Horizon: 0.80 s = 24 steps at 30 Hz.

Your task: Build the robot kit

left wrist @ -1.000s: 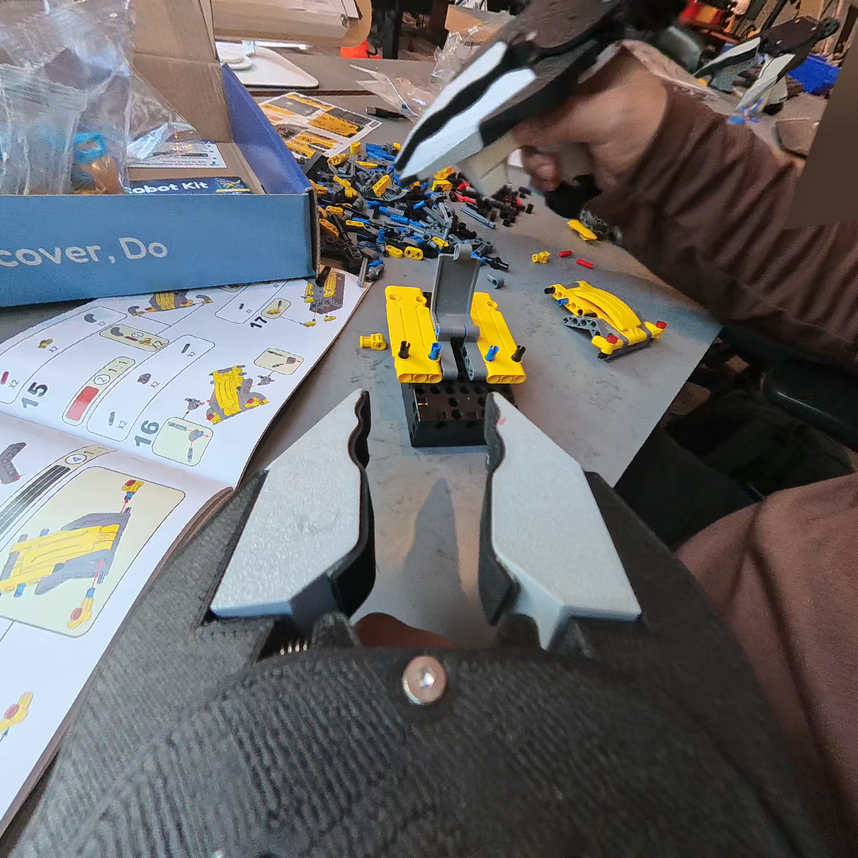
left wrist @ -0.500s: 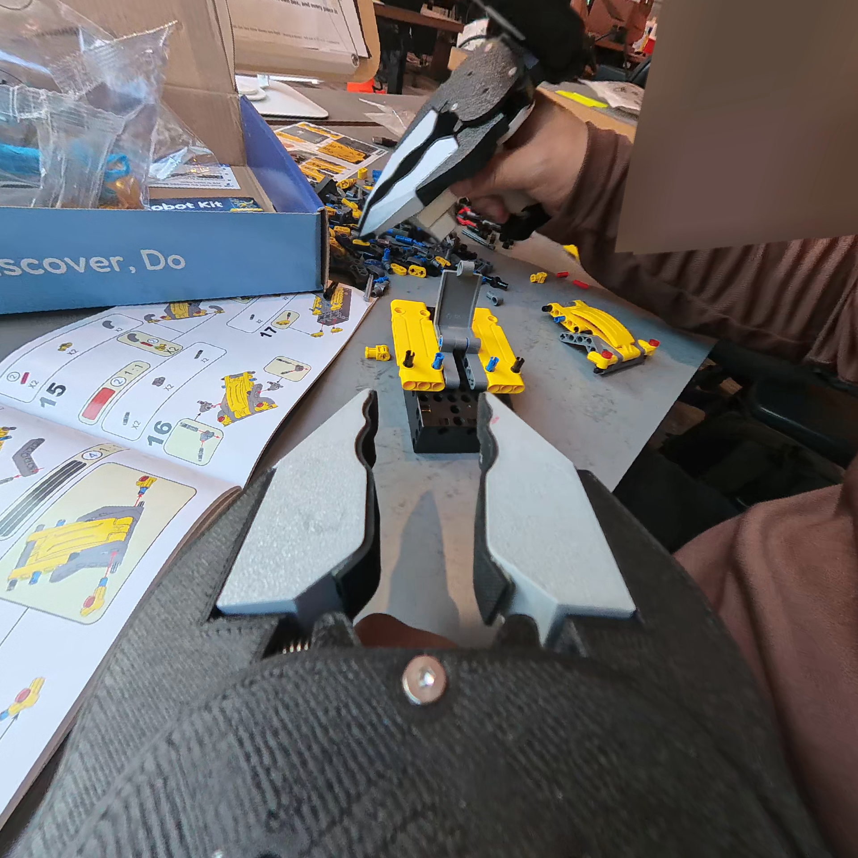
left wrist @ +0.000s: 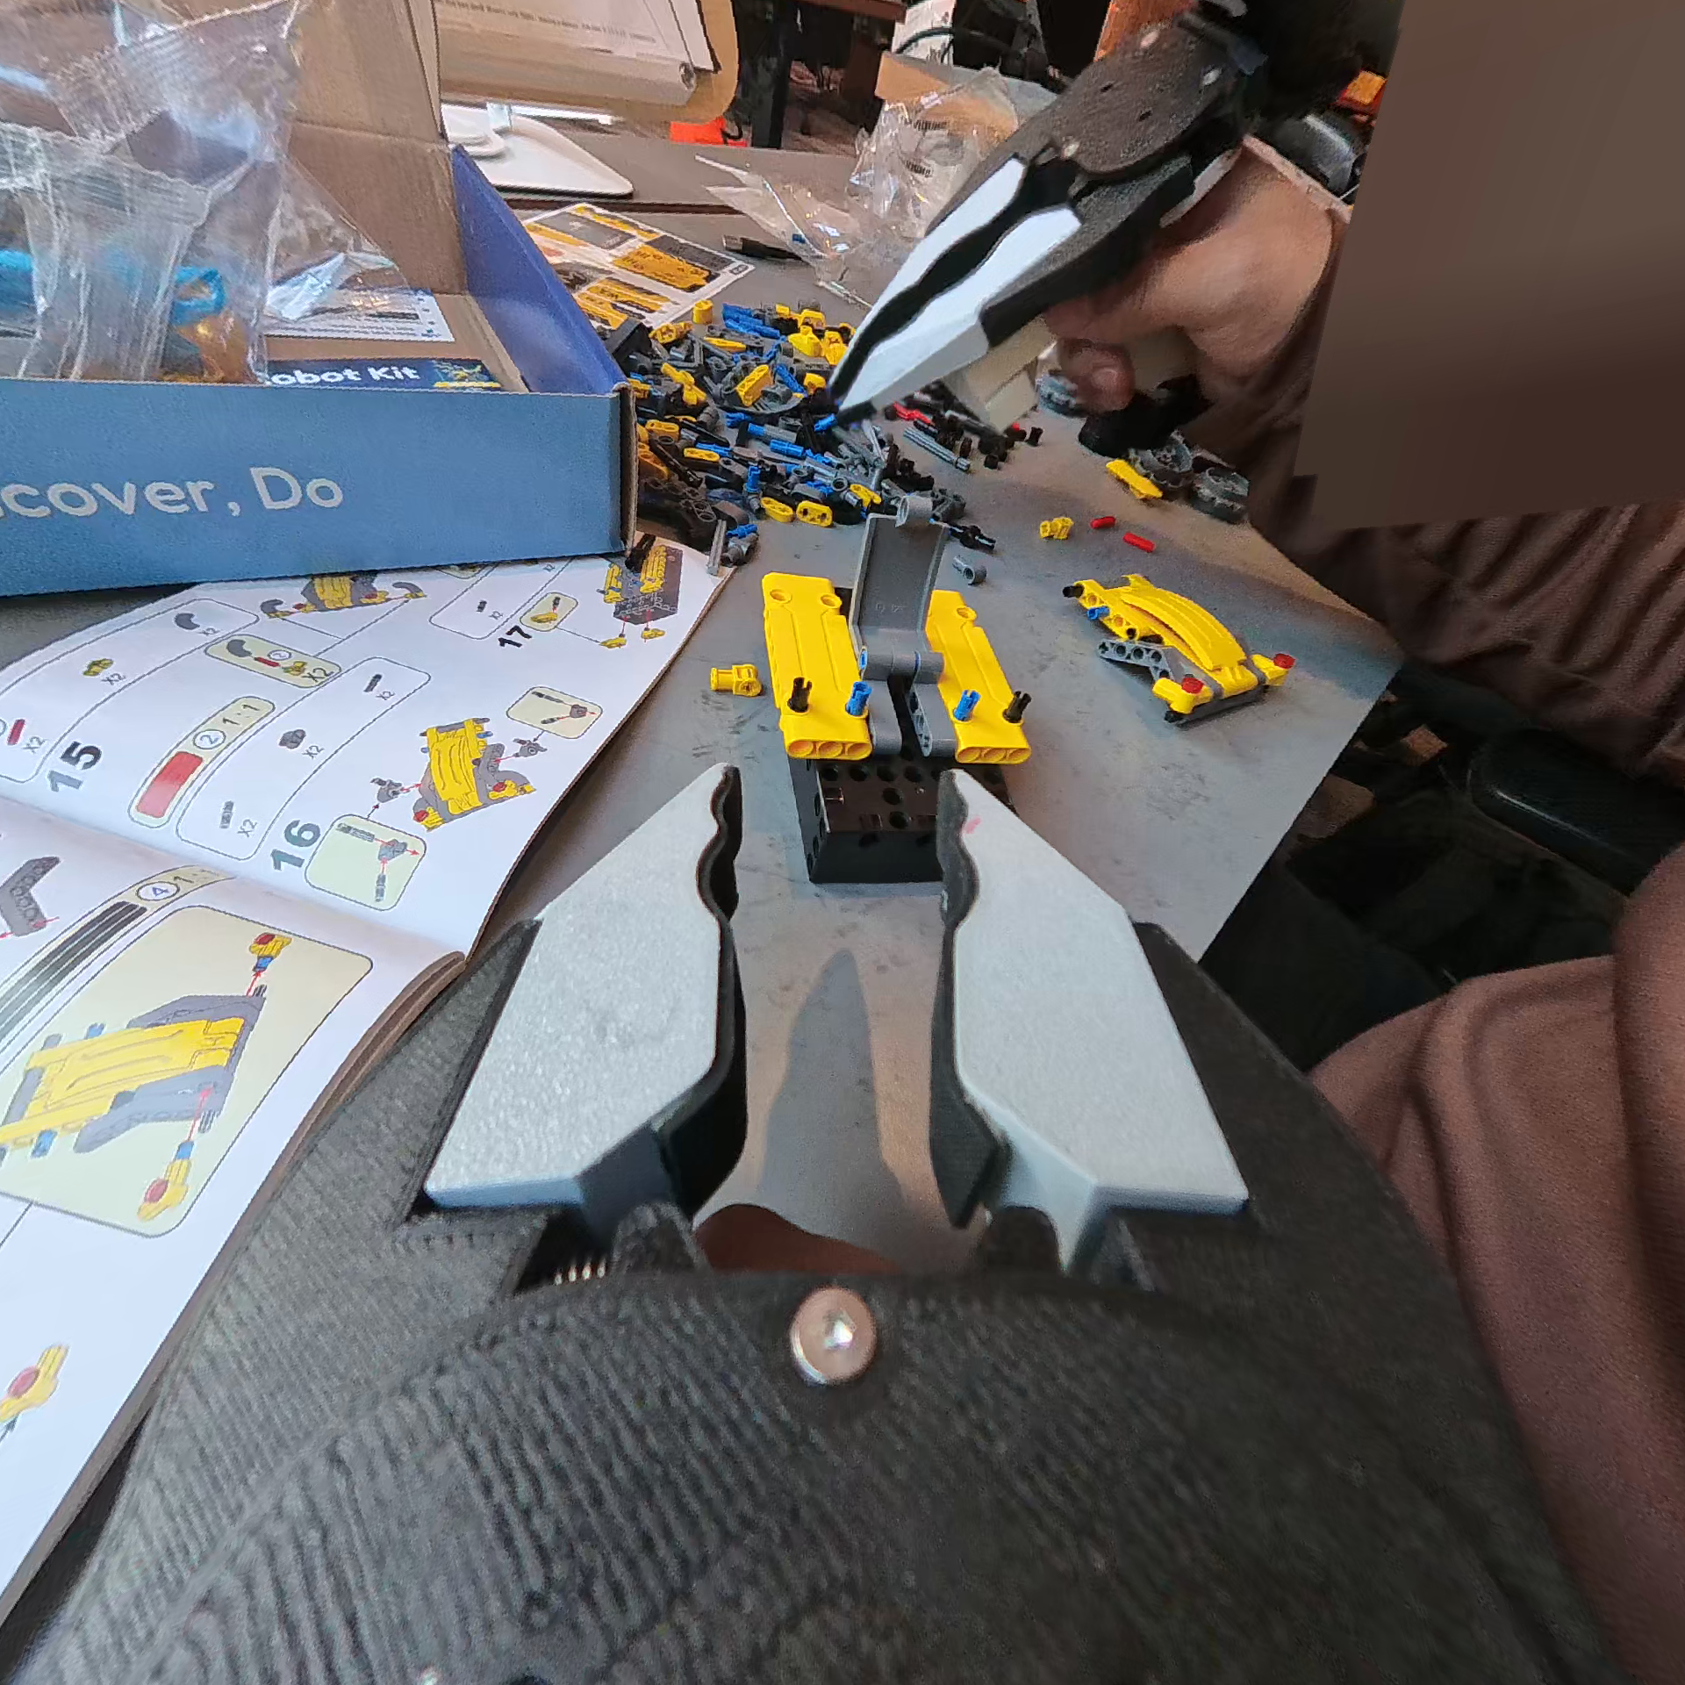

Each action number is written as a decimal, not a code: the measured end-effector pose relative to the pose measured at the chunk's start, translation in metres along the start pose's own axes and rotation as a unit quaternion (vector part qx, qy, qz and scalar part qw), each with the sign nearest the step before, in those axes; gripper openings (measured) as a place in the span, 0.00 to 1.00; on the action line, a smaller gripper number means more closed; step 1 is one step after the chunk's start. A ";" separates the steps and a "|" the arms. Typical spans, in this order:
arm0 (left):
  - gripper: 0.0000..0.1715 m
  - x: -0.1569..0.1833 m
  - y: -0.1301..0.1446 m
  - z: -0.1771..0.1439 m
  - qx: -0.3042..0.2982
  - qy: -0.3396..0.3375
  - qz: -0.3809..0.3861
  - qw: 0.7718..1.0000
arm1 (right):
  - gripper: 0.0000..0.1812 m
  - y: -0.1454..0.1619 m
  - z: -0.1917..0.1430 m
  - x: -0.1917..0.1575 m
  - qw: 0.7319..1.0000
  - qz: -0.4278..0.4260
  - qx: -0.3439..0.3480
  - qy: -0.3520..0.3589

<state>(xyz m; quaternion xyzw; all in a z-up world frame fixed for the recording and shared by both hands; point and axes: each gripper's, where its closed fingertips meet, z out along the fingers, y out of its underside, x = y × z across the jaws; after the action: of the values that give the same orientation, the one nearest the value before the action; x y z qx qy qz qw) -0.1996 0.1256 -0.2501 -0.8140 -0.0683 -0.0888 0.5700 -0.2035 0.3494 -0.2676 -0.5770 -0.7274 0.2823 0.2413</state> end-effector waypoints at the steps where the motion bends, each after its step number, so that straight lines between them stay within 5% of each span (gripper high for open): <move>1: 0.24 0.000 0.000 0.000 -0.001 0.002 -0.002 1.000 | 0.09 -0.001 -0.005 0.007 1.000 0.018 0.013 0.008; 7: 0.24 -0.001 -0.001 -0.001 0.002 0.000 -0.008 1.000 | 0.07 -0.013 -0.025 0.000 0.991 0.077 0.103 -0.037; 18: 0.29 0.005 0.008 0.008 -0.043 0.042 -0.035 0.998 | 0.14 0.001 0.017 -0.108 0.971 -0.016 -0.072 -0.228; 20: 0.29 0.005 0.005 0.005 -0.029 0.043 -0.030 0.998 | 0.03 -0.001 0.010 -0.130 0.956 -0.007 -0.068 -0.287; 24: 0.29 0.010 0.002 0.000 -0.009 0.040 -0.001 0.999 | 0.12 -0.002 0.008 -0.145 0.952 -0.015 -0.071 -0.298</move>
<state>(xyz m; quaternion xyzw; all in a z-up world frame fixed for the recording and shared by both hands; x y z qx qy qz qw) -0.1895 0.1255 -0.2495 -0.8146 -0.0452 -0.1224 0.5652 -0.1792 0.2068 -0.2754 -0.4717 -0.7929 0.3850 -0.0236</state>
